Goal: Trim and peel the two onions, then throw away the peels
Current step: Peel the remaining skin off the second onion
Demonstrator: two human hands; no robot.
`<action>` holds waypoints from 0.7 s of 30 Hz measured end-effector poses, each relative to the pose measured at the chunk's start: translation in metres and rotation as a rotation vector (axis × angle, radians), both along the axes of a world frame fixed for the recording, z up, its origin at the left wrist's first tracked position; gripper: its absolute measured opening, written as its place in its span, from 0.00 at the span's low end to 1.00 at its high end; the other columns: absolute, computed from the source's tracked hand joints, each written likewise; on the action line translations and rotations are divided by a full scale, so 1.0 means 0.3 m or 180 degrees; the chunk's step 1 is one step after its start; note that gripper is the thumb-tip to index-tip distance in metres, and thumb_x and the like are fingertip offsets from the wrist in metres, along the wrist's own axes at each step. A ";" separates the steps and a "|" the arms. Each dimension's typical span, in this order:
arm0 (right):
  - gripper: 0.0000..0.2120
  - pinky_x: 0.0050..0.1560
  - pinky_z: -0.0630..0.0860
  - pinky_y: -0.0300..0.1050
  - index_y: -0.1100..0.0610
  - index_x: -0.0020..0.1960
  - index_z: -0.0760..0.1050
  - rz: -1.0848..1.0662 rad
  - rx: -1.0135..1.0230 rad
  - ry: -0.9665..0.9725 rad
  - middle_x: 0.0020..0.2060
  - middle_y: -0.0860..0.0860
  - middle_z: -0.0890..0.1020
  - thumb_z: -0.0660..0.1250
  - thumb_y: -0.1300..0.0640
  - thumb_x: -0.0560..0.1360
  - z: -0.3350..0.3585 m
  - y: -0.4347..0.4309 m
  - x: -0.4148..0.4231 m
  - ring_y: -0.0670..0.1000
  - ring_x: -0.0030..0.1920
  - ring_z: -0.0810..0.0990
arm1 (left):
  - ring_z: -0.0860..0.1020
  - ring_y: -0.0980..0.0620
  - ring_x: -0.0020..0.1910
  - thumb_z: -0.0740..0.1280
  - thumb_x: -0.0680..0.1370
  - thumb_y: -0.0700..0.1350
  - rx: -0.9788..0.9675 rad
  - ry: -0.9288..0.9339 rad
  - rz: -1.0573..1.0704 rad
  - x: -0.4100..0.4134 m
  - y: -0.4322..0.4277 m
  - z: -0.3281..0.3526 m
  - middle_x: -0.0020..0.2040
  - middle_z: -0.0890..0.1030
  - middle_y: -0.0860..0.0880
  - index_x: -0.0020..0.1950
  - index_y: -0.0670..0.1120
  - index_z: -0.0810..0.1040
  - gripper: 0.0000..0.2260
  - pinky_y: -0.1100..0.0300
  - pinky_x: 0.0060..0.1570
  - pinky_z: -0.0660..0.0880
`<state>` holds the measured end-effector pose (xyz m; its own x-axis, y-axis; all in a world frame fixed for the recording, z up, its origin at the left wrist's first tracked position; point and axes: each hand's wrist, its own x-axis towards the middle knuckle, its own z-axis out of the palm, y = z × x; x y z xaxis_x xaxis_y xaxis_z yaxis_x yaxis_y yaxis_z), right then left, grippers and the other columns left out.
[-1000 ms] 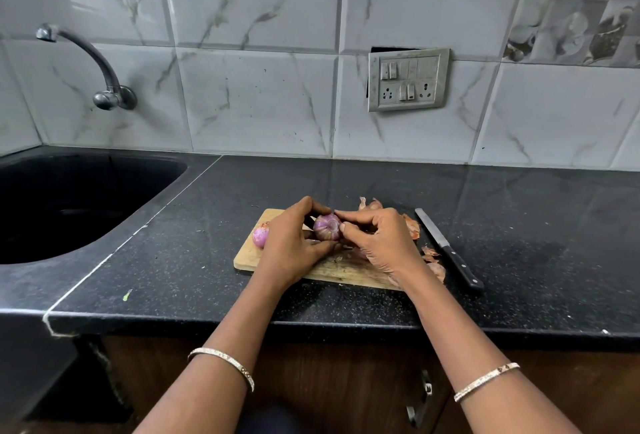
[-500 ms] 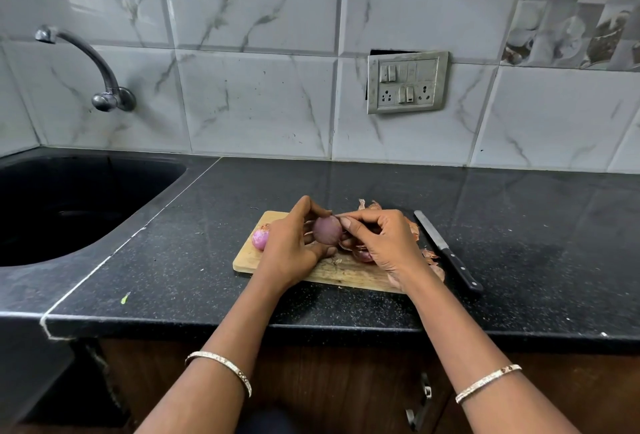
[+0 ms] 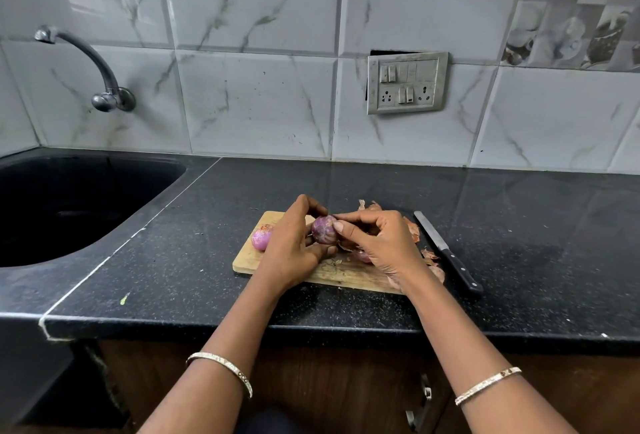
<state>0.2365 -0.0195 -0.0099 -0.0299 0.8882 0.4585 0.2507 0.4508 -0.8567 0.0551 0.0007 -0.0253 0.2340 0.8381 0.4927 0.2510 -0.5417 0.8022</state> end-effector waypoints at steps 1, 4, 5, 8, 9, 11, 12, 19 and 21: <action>0.08 0.46 0.80 0.41 0.56 0.53 0.87 0.0005 0.0006 0.0051 0.44 0.49 0.88 0.76 0.58 0.74 0.001 0.000 0.001 0.47 0.46 0.86 | 0.84 0.43 0.52 0.76 0.67 0.41 0.0012 -0.0004 0.0001 0.001 0.003 -0.001 0.56 0.79 0.42 0.51 0.64 0.69 0.25 0.42 0.50 0.83; 0.07 0.45 0.80 0.40 0.59 0.52 0.86 0.0041 -0.0009 0.0218 0.43 0.52 0.88 0.74 0.62 0.75 0.000 0.001 0.004 0.48 0.43 0.87 | 0.83 0.46 0.54 0.78 0.69 0.36 0.0040 -0.0052 0.0037 0.001 0.010 -0.008 0.56 0.79 0.47 0.52 0.60 0.70 0.25 0.48 0.52 0.83; 0.06 0.43 0.80 0.39 0.59 0.52 0.86 0.0048 -0.0025 0.0278 0.42 0.53 0.88 0.74 0.64 0.75 0.002 -0.001 0.002 0.48 0.40 0.86 | 0.83 0.47 0.55 0.78 0.70 0.35 0.0069 -0.0064 0.0061 0.001 0.011 -0.010 0.56 0.80 0.49 0.53 0.57 0.71 0.25 0.50 0.53 0.83; 0.06 0.40 0.80 0.40 0.60 0.50 0.86 -0.0001 -0.0044 0.0353 0.38 0.56 0.87 0.72 0.66 0.77 0.001 0.002 0.001 0.48 0.35 0.85 | 0.82 0.55 0.55 0.80 0.70 0.39 0.0291 0.0063 0.0182 0.001 0.005 -0.006 0.54 0.81 0.55 0.56 0.50 0.73 0.22 0.54 0.53 0.81; 0.06 0.39 0.79 0.38 0.60 0.49 0.86 -0.0037 -0.0034 0.0347 0.37 0.55 0.87 0.71 0.66 0.77 0.002 0.001 0.000 0.48 0.35 0.85 | 0.82 0.58 0.54 0.80 0.70 0.40 0.0332 0.0100 0.0194 0.001 0.003 -0.005 0.53 0.82 0.56 0.57 0.49 0.74 0.21 0.56 0.53 0.80; 0.10 0.42 0.79 0.36 0.57 0.48 0.86 -0.0155 0.0080 0.0167 0.39 0.49 0.87 0.70 0.69 0.76 0.004 -0.002 -0.001 0.45 0.39 0.85 | 0.82 0.59 0.54 0.79 0.71 0.42 0.0284 0.0072 0.0139 0.003 0.002 -0.005 0.53 0.83 0.55 0.58 0.47 0.74 0.20 0.57 0.54 0.80; 0.12 0.44 0.79 0.36 0.55 0.50 0.85 -0.0180 0.0122 0.0065 0.41 0.48 0.88 0.70 0.70 0.75 0.007 -0.004 -0.002 0.44 0.42 0.86 | 0.82 0.58 0.55 0.78 0.72 0.44 0.0222 0.0018 0.0079 0.004 0.003 -0.006 0.54 0.84 0.53 0.59 0.45 0.73 0.20 0.54 0.56 0.80; 0.23 0.67 0.76 0.53 0.46 0.67 0.78 0.0386 0.0294 -0.0406 0.64 0.47 0.82 0.72 0.62 0.74 0.017 0.007 0.007 0.46 0.66 0.79 | 0.83 0.51 0.58 0.68 0.77 0.49 -0.0127 -0.0039 -0.0189 0.000 0.005 -0.009 0.58 0.84 0.46 0.67 0.50 0.73 0.18 0.48 0.62 0.79; 0.22 0.70 0.74 0.54 0.50 0.66 0.80 0.0335 0.0306 -0.0518 0.63 0.47 0.83 0.74 0.62 0.73 0.013 0.012 0.010 0.45 0.66 0.79 | 0.83 0.53 0.57 0.67 0.79 0.51 -0.0147 0.0002 -0.0172 -0.001 0.001 -0.006 0.57 0.85 0.48 0.66 0.50 0.74 0.16 0.52 0.61 0.79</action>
